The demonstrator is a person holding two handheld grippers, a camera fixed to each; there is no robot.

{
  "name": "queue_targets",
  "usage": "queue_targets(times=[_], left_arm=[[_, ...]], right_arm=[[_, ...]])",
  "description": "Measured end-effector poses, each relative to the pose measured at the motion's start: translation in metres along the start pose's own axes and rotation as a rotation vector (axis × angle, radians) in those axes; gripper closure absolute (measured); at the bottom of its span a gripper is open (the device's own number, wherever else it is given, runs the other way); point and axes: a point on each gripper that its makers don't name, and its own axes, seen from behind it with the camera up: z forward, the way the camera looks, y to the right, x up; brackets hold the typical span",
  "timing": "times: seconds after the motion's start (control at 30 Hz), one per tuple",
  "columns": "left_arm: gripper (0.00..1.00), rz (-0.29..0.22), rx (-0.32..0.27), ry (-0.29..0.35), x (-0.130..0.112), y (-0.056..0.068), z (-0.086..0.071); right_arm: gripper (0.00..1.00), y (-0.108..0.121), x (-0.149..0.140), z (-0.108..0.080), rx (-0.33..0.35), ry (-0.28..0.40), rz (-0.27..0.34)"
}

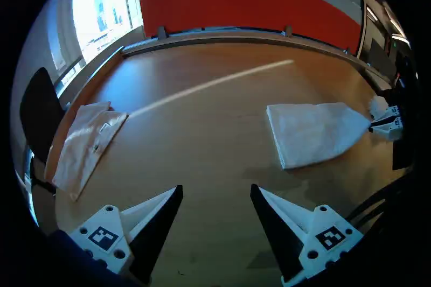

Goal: Fold towel

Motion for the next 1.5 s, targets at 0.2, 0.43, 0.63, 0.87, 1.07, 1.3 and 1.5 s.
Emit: queue_targets(times=[0.2,0.43,0.63,0.87,1.07,1.3,1.5], left_arm=[[0.07,-0.004,0.001,0.001,-0.001,0.000,-0.002],[0.07,-0.006,0.002,0.005,0.000,0.000,-0.004],[0.07,-0.004,0.002,0.009,0.002,0.001,-0.006],[0.07,-0.001,0.001,0.011,0.003,0.002,-0.007],[0.07,0.003,0.000,0.011,0.003,0.004,-0.006],[0.07,0.002,0.000,0.011,0.003,0.005,-0.006],[0.07,0.000,0.003,0.014,0.005,0.004,-0.007]], right_arm=[[0.95,0.008,0.027,-0.017,-0.029,0.044,-0.036],[0.95,0.017,0.050,-0.038,-0.058,0.075,-0.083],[0.95,0.024,0.063,-0.056,-0.082,0.096,-0.113],[0.95,0.032,0.072,-0.071,-0.101,0.108,-0.133],[0.95,0.031,0.074,-0.071,-0.096,0.107,-0.146],[0.95,0.022,0.077,-0.066,-0.074,0.104,-0.171],[0.95,0.013,0.084,-0.059,-0.050,0.107,-0.193]])
